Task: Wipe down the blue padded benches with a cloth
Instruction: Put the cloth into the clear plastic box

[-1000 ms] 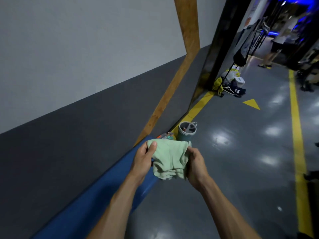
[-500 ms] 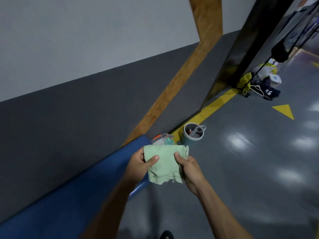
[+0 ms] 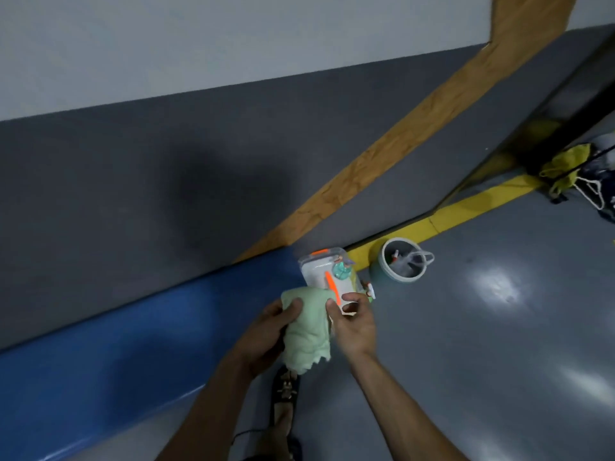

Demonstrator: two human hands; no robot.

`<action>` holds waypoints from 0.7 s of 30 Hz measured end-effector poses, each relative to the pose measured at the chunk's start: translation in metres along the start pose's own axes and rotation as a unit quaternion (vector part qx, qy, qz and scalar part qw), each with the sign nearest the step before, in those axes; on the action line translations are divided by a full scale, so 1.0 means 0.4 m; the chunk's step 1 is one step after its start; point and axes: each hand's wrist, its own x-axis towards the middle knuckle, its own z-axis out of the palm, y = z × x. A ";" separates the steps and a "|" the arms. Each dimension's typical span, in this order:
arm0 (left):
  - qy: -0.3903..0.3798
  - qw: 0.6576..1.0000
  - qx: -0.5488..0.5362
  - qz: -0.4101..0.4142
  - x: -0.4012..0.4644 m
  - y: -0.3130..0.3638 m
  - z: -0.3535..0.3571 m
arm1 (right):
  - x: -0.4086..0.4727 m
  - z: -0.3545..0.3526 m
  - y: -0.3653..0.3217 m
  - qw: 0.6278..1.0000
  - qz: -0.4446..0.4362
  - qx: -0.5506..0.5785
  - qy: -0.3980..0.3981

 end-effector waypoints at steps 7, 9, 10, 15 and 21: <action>0.043 0.998 -0.032 -0.036 0.153 -0.023 -0.004 | 0.094 0.035 -0.029 0.967 0.098 0.065 -0.225; 0.058 0.997 -0.032 -0.038 0.191 -0.037 -0.001 | 0.123 0.038 -0.005 0.954 0.103 0.077 -0.272; 0.071 0.996 -0.032 -0.037 0.212 -0.046 -0.001 | 0.138 0.037 0.003 0.949 0.095 0.072 -0.290; 0.102 0.994 0.001 -0.027 0.308 -0.118 -0.016 | 0.250 0.028 0.087 0.935 0.088 0.029 -0.343; 0.182 0.982 0.033 0.039 0.406 -0.208 -0.012 | 0.385 0.009 0.175 0.910 0.108 -0.031 -0.398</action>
